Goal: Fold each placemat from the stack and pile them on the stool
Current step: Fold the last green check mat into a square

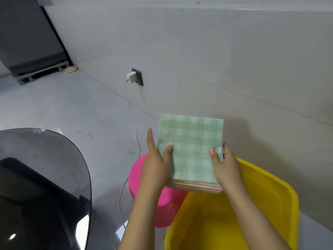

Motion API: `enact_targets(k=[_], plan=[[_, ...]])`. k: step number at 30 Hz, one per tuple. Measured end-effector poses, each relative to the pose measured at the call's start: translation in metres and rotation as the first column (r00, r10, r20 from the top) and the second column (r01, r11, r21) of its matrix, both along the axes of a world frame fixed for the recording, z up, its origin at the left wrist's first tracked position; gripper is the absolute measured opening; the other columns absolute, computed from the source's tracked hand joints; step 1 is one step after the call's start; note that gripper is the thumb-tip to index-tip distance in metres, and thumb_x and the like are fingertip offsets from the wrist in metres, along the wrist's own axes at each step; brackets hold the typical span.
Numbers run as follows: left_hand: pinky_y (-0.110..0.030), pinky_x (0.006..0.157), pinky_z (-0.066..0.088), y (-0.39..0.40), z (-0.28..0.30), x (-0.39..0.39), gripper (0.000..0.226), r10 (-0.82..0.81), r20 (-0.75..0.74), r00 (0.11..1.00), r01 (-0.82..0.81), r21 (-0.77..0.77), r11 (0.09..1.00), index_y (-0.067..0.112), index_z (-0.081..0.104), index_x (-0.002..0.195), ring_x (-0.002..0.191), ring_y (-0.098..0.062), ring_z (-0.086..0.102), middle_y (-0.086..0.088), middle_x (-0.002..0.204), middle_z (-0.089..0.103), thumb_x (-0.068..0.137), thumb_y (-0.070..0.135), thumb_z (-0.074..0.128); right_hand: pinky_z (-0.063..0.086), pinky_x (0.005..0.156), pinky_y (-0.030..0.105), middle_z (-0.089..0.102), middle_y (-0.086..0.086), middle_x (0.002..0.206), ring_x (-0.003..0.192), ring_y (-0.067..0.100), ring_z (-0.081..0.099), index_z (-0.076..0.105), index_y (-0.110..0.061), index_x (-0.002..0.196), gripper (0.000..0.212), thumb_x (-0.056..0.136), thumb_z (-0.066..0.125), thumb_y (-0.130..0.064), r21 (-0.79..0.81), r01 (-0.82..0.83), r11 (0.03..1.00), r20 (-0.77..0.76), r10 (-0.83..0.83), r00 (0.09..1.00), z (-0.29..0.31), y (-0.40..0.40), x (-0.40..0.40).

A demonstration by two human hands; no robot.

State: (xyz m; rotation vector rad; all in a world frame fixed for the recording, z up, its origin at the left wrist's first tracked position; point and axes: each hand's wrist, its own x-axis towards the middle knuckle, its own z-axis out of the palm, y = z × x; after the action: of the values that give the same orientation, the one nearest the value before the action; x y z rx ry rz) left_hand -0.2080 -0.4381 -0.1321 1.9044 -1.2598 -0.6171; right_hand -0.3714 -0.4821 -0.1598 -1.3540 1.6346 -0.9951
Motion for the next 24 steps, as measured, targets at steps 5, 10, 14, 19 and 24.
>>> enact_targets(k=[5, 10, 14, 19, 24], plan=[[-0.03, 0.081, 0.045, 0.006, 0.001, -0.04, 0.066, -0.275, 0.107, 0.956, 0.284, -0.089, 0.955, 0.048, -0.005, 0.146, 0.111, -0.023, 0.058, -0.002, 0.137, 0.052, 0.097, 0.043, 0.04, 0.035, 0.06, 0.03, 0.055, 0.016, 0.132, 0.1, 0.04, 0.061, 0.001, -0.034, 0.148, 0.072, 0.096, 0.049, -0.024, -0.113, 0.094, 0.989, -0.123, -0.108, 0.987, 0.02, 0.038, -0.048], [-0.025, 0.085, 0.042, 0.01, -0.034, -0.078, 0.065, -0.501, 0.108, 0.859, 0.504, -0.006, 0.864, 0.064, -0.007, 0.136, 0.107, -0.016, 0.054, 0.002, 0.126, 0.049, 0.094, 0.052, 0.04, 0.037, 0.08, 0.023, 0.043, 0.002, 0.144, 0.124, 0.026, 0.048, 0.011, -0.037, 0.148, 0.064, 0.097, 0.045, -0.019, -0.086, 0.09, 0.992, -0.124, -0.1, 0.987, -0.012, 0.072, -0.091], [-0.024, 0.097, 0.038, 0.013, -0.073, -0.096, 0.082, -0.639, 0.0, 0.769, 0.628, 0.185, 0.755, 0.059, -0.008, 0.139, 0.12, -0.019, 0.047, -0.004, 0.128, 0.044, 0.084, 0.06, 0.054, 0.039, 0.094, 0.029, 0.04, 0.009, 0.146, 0.128, 0.029, 0.045, 0.012, -0.027, 0.148, 0.074, 0.091, 0.057, -0.014, 0.033, 0.157, 0.987, -0.112, -0.153, 0.982, -0.053, 0.095, -0.108], [-0.028, 0.103, 0.035, 0.01, -0.116, -0.101, 0.115, -0.706, -0.119, 0.698, 0.677, 0.429, 0.598, 0.051, -0.015, 0.142, 0.126, -0.027, 0.044, -0.01, 0.129, 0.038, 0.069, 0.055, 0.074, 0.037, 0.097, 0.03, 0.039, 0.011, 0.145, 0.129, 0.029, 0.043, 0.003, -0.02, 0.15, 0.098, 0.08, 0.07, -0.005, 0.24, 0.165, 0.957, -0.037, -0.16, 0.986, -0.098, 0.105, -0.112], [-0.034, 0.105, 0.034, -0.001, -0.145, -0.101, 0.129, -0.746, -0.138, 0.651, 0.664, 0.58, 0.472, 0.046, -0.021, 0.143, 0.129, -0.032, 0.041, -0.015, 0.141, 0.031, 0.066, 0.04, 0.082, 0.041, 0.099, 0.037, 0.039, 0.012, 0.144, 0.126, 0.029, 0.045, -0.026, -0.026, 0.142, 0.13, 0.07, 0.081, -0.01, 0.492, 0.107, 0.864, -0.109, -0.061, 0.992, -0.142, 0.092, -0.112]])
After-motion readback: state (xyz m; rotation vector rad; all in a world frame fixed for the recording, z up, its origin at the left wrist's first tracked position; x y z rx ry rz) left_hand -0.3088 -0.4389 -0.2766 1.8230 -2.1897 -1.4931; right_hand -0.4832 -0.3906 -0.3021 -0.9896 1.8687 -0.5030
